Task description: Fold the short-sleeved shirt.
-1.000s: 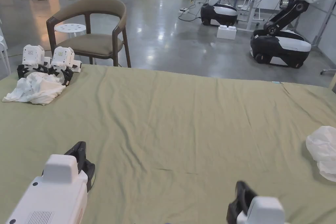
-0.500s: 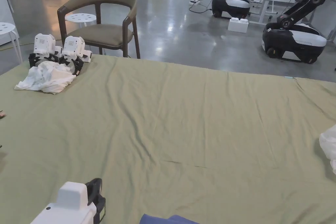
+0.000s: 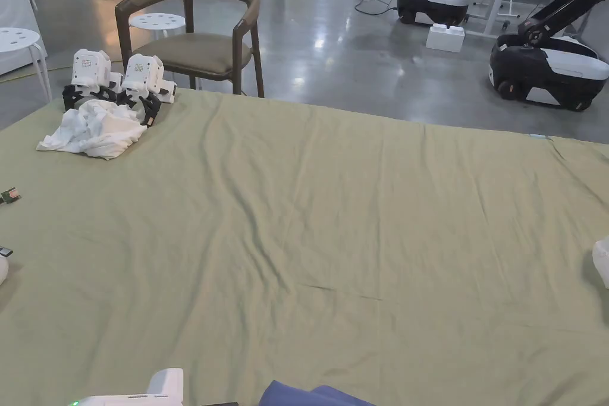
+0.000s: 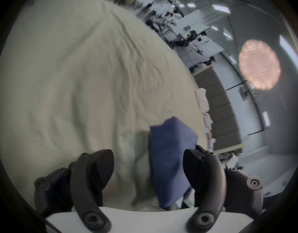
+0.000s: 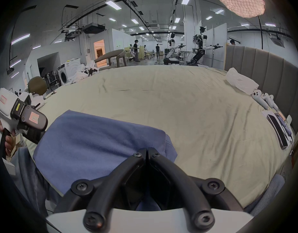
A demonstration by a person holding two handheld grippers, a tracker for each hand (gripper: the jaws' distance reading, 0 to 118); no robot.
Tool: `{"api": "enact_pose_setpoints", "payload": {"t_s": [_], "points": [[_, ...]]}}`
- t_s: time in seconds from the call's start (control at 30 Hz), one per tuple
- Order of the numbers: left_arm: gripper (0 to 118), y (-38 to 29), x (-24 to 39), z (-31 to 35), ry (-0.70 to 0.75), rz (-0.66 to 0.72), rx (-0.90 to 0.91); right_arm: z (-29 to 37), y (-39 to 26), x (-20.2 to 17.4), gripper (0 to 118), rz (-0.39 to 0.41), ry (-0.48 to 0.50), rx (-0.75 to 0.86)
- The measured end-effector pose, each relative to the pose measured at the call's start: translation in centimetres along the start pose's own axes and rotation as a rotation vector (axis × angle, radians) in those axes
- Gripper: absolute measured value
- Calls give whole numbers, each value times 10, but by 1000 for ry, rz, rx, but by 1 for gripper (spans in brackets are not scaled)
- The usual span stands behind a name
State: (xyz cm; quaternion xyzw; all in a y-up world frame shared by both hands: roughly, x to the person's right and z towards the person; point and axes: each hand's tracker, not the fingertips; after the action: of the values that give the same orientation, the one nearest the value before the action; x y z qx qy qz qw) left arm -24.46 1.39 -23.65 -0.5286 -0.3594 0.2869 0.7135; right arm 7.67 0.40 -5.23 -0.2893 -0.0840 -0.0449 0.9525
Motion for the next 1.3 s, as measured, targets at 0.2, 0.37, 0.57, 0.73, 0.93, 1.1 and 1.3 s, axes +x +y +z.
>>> {"api": "enact_pose_setpoints", "payload": {"t_s": [0.2,0.37,0.57,0.73,0.93,1.1,1.3], "points": [[88,11,2,-29,-145,10,-84,0,1,1,0,-4,5,-2],[80,11,13,-54,-181,-47,-178,-1,2,3,0,-12,11,-10],[34,9,-5,-61,-206,70,-177,-1,1,3,0,-13,9,-9],[25,1,-9,-55,-279,119,-137,0,0,-1,0,28,-3,-4],[25,14,12,-20,-313,85,-111,11,34,-2,0,68,17,33],[25,57,8,43,-230,0,-72,11,80,9,0,86,-4,118],[25,103,-4,143,-66,-16,-5,9,144,36,0,65,-51,211]]}}
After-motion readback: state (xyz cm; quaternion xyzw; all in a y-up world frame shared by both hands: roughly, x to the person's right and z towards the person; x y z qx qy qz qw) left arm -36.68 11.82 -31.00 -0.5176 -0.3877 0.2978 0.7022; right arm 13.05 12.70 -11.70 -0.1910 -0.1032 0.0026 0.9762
